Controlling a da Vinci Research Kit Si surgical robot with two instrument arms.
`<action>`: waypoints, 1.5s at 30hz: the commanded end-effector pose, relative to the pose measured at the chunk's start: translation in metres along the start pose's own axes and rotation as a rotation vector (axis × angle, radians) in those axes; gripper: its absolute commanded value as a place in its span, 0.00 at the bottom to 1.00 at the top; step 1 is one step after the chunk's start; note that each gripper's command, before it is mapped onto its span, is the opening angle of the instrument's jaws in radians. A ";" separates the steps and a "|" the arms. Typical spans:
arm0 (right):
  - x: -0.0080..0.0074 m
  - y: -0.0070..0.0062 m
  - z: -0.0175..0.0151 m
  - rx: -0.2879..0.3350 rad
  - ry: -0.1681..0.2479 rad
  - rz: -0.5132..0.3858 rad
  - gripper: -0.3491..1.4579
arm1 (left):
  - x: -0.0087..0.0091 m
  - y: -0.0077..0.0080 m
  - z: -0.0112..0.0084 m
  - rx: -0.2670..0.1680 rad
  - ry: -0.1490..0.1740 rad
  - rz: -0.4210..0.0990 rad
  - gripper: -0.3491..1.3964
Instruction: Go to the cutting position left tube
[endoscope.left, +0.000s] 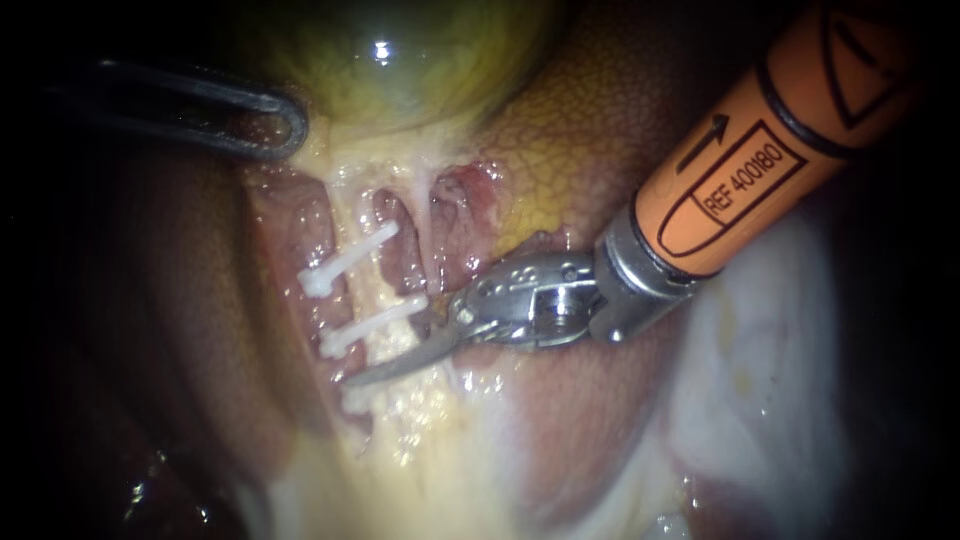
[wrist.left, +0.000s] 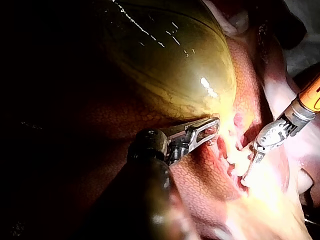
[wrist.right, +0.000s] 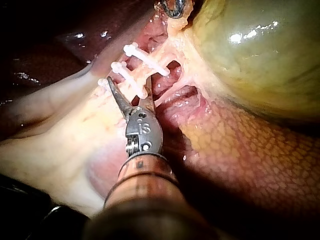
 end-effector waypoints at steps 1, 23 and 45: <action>0.0000 0.0000 0.0000 -0.001 0.003 0.003 0.85 | 0.0000 0.0000 0.0000 0.000 0.000 0.000 0.00; 0.0035 0.0017 -0.0018 0.098 0.058 0.022 0.87 | 0.0001 0.0001 -0.0001 0.000 0.000 0.000 0.00; 0.0051 0.0020 0.0012 0.418 0.250 0.024 0.81 | 0.0001 0.0001 -0.0001 0.001 0.000 0.000 0.00</action>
